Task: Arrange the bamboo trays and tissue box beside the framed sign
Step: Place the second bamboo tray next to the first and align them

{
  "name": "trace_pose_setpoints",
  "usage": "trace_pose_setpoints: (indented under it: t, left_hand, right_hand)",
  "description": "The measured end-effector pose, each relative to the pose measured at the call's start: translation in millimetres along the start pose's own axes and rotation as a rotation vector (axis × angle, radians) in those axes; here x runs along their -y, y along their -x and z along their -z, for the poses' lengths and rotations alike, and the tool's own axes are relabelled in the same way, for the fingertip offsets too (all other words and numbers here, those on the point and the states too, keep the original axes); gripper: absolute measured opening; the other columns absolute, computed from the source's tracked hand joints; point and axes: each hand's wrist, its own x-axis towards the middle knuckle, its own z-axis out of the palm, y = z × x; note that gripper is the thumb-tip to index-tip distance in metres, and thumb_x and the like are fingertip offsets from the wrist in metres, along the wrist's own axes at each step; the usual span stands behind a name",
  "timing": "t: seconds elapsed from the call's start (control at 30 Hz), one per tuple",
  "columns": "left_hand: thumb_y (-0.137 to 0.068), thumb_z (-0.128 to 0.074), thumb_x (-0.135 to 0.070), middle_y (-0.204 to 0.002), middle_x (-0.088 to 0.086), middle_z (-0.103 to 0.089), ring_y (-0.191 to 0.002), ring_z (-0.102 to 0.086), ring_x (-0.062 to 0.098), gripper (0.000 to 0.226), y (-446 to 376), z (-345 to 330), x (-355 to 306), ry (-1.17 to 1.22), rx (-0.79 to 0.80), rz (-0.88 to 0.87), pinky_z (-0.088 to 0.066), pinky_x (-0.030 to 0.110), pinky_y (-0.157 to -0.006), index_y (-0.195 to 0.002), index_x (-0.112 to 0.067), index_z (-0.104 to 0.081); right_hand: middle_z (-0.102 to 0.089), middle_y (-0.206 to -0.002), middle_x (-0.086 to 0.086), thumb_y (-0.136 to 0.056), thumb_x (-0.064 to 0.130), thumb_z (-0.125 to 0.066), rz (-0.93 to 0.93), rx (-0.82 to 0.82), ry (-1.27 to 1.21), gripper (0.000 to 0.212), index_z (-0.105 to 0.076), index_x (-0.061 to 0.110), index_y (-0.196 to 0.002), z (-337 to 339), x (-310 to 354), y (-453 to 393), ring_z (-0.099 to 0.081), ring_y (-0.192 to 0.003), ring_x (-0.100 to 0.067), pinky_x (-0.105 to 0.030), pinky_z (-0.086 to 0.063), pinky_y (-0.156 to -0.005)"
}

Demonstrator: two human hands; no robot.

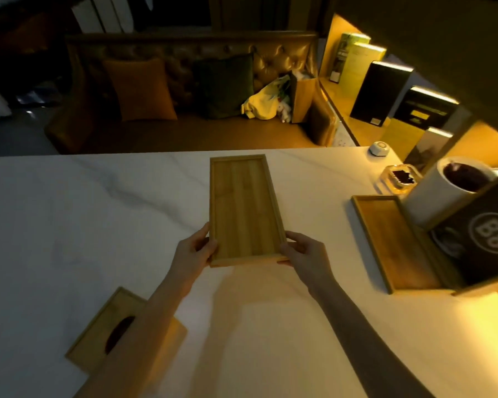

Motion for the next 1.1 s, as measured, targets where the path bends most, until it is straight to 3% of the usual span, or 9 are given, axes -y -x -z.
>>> trace_pose_setpoints:
  t: [0.13, 0.27, 0.4, 0.63, 0.73, 0.9, 1.0, 1.1]
  left_hand:
    - [-0.091, -0.044, -0.015, -0.095, -0.009, -0.062, -0.091, -0.062, 0.013, 0.04, 2, -46, -3, -0.041, 0.058, -0.026, -0.056, 0.017, -0.069, -0.13, -0.022, -0.041]
    - [-0.091, -0.043, -0.017, -0.097, -0.005, -0.061, -0.095, -0.06, 0.02, 0.04, 1, -90, -2, -0.076, 0.102, -0.013, -0.051, 0.037, -0.087, -0.131, -0.021, -0.04]
    - [-0.09, -0.044, -0.018, -0.095, 0.0, -0.061, -0.097, -0.06, 0.026, 0.04, 1, -130, 4, -0.132, 0.128, -0.004, -0.05, 0.04, -0.09, -0.13, -0.02, -0.041]
    - [-0.09, -0.046, -0.015, -0.112, 0.006, -0.059, -0.105, -0.058, 0.027, 0.043, -7, -182, 18, -0.215, 0.141, 0.065, -0.047, 0.042, -0.097, -0.132, -0.015, -0.039]
    - [-0.089, -0.046, -0.013, -0.109, 0.005, -0.057, -0.1, -0.056, 0.022, 0.043, -11, -198, 23, -0.23, 0.118, 0.089, -0.047, 0.039, -0.096, -0.132, -0.013, -0.039]
    - [-0.089, -0.046, -0.011, -0.095, 0.005, -0.059, -0.092, -0.058, 0.023, 0.041, -20, -212, 32, -0.239, 0.11, 0.108, -0.048, 0.031, -0.086, -0.13, -0.012, -0.042]
    - [-0.089, -0.047, -0.01, -0.083, -0.004, -0.057, -0.079, -0.056, 0.01, 0.041, -26, -217, 37, -0.253, 0.105, 0.126, -0.052, 0.015, -0.07, -0.13, -0.013, -0.042]
    - [-0.089, -0.047, -0.01, -0.082, -0.008, -0.056, -0.078, -0.055, 0.007, 0.042, -31, -219, 42, -0.27, 0.094, 0.143, -0.049, 0.003, -0.058, -0.13, -0.014, -0.041]
  right_hand:
    - [-0.064, -0.101, -0.008, -0.085, 0.006, -0.059, -0.023, -0.036, -0.035, 0.039, -0.053, 0.004, -0.124, 43, -13, 8, -0.064, -0.085, -0.016, -0.023, -0.057, -0.067]
    - [-0.064, -0.101, -0.004, -0.086, 0.009, -0.058, -0.072, -0.103, -0.033, 0.036, -0.056, 0.007, -0.122, 81, -28, 12, -0.063, -0.093, -0.02, -0.033, -0.056, -0.078]
    - [-0.064, -0.099, -0.003, -0.087, 0.005, -0.056, -0.113, -0.157, -0.029, 0.033, -0.057, 0.006, -0.121, 116, -43, 12, -0.063, -0.097, -0.022, -0.039, -0.055, -0.085]
    - [-0.06, -0.085, 0.005, -0.088, 0.0, -0.053, -0.17, -0.197, -0.008, 0.033, -0.056, 0.004, -0.121, 159, -67, 1, -0.061, -0.094, -0.022, -0.037, -0.055, -0.083]
    - [-0.059, -0.081, 0.007, -0.088, 0.0, -0.052, -0.172, -0.181, 0.008, 0.032, -0.056, 0.003, -0.12, 169, -74, -5, -0.06, -0.09, -0.021, -0.033, -0.054, -0.08]
    - [-0.061, -0.094, -0.007, -0.088, 0.001, -0.054, -0.221, -0.17, 0.016, 0.035, -0.053, 0.001, -0.123, 179, -89, -20, -0.061, -0.087, -0.022, -0.032, -0.055, -0.076]
    - [-0.06, -0.095, -0.008, -0.087, 0.001, -0.055, -0.24, -0.157, 0.009, 0.035, -0.053, 0.0, -0.123, 182, -96, -27, -0.06, -0.084, -0.02, -0.03, -0.055, -0.073]
    - [-0.06, -0.099, -0.01, -0.087, 0.001, -0.055, -0.256, -0.154, 0.001, 0.036, -0.052, 0.0, -0.123, 183, -100, -34, -0.06, -0.087, -0.021, -0.032, -0.055, -0.076]
